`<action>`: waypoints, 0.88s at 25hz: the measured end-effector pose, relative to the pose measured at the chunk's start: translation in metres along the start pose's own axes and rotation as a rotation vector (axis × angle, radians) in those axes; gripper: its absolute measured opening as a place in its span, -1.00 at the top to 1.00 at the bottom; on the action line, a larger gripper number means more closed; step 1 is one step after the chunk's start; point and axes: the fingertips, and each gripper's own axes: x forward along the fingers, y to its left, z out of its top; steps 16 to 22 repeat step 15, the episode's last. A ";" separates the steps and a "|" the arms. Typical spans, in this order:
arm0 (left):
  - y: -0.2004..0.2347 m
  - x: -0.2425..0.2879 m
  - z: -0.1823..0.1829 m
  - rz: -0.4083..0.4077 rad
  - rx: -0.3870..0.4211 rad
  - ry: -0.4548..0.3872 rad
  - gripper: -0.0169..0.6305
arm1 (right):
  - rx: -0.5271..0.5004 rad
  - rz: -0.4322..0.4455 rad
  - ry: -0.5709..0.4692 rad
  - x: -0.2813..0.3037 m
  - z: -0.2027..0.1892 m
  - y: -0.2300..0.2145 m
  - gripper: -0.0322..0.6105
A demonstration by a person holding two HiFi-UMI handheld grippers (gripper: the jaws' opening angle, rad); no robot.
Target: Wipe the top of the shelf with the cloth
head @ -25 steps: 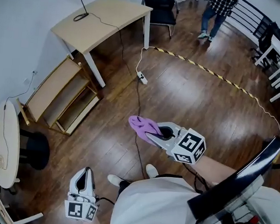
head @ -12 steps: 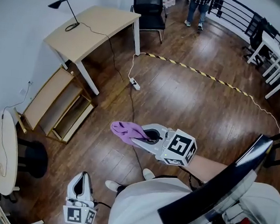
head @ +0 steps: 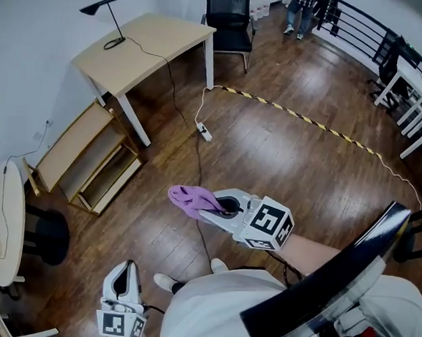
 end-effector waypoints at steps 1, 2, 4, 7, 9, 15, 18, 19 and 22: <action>0.000 0.000 -0.001 0.000 0.000 0.000 0.88 | 0.001 0.000 0.002 0.000 -0.001 -0.001 0.74; 0.000 0.000 -0.001 0.000 -0.001 0.000 0.88 | 0.002 -0.001 0.004 0.000 -0.002 -0.001 0.74; -0.001 -0.001 -0.003 0.001 0.000 -0.001 0.88 | 0.000 0.000 0.008 -0.002 -0.004 -0.001 0.74; -0.003 -0.001 -0.003 0.002 0.002 0.001 0.88 | 0.002 -0.001 0.012 -0.005 -0.007 -0.001 0.74; -0.003 -0.001 -0.002 0.003 0.003 0.001 0.88 | 0.003 -0.001 0.015 -0.005 -0.008 -0.001 0.74; 0.003 0.003 -0.003 0.008 0.000 0.010 0.88 | -0.005 0.000 0.020 0.000 -0.009 -0.007 0.74; 0.003 0.003 -0.003 0.008 0.000 0.010 0.88 | -0.005 0.000 0.020 0.000 -0.009 -0.007 0.74; 0.003 0.003 -0.003 0.008 0.000 0.010 0.88 | -0.005 0.000 0.020 0.000 -0.009 -0.007 0.74; 0.003 0.003 -0.003 0.008 0.000 0.010 0.88 | -0.005 0.000 0.020 0.000 -0.009 -0.007 0.74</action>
